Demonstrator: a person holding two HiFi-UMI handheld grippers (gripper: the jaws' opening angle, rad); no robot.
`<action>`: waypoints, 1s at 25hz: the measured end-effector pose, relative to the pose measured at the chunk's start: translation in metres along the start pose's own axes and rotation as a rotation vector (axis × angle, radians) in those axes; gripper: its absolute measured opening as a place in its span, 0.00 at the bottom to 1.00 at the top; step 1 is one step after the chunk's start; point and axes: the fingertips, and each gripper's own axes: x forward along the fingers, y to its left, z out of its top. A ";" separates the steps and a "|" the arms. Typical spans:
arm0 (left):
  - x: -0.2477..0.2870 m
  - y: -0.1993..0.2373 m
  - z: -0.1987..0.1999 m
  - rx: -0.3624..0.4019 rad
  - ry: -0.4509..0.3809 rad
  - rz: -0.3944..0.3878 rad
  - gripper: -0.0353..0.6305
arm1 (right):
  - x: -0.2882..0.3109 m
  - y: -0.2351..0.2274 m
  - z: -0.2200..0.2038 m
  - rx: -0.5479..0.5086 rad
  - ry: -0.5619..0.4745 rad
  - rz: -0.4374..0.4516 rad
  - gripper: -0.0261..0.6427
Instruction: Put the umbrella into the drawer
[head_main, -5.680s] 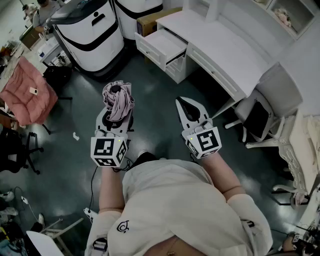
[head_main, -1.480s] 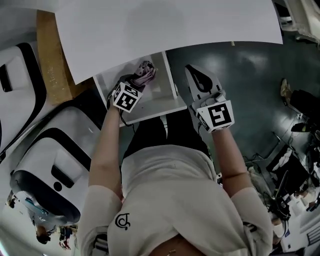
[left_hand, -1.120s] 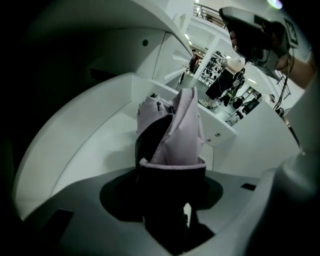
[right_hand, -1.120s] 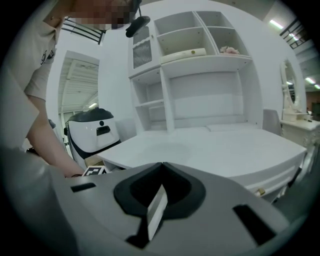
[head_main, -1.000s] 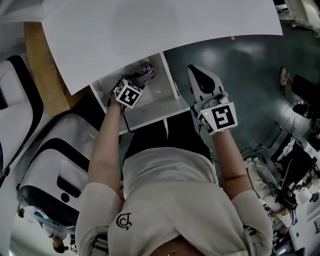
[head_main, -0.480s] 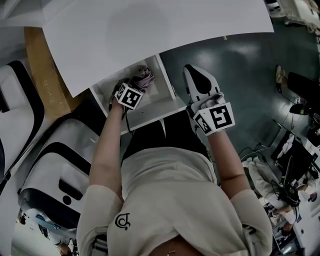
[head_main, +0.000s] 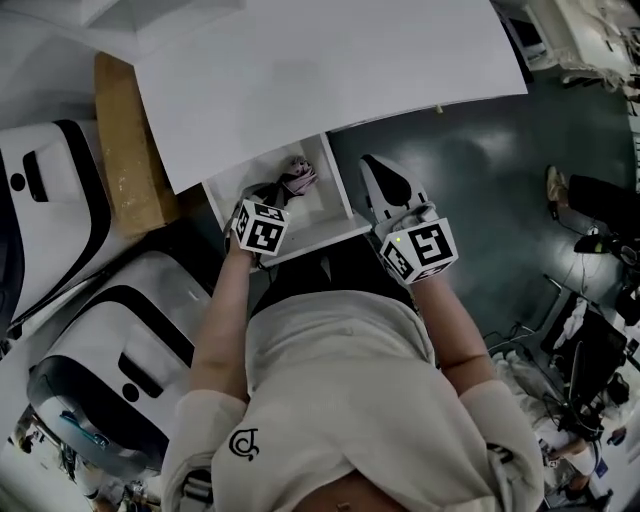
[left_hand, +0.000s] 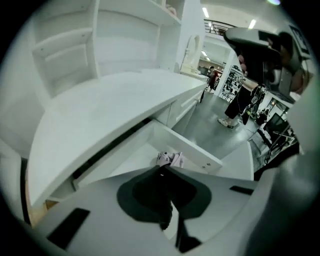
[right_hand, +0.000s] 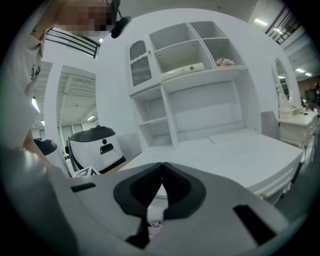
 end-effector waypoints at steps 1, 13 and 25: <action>-0.008 -0.001 0.005 0.019 -0.020 0.016 0.08 | -0.002 0.002 0.005 -0.006 -0.004 0.004 0.05; -0.150 -0.007 0.109 0.058 -0.423 0.076 0.07 | -0.017 0.040 0.068 -0.114 -0.099 0.123 0.05; -0.309 0.030 0.159 -0.005 -0.883 0.306 0.07 | -0.005 0.079 0.116 -0.208 -0.181 0.261 0.05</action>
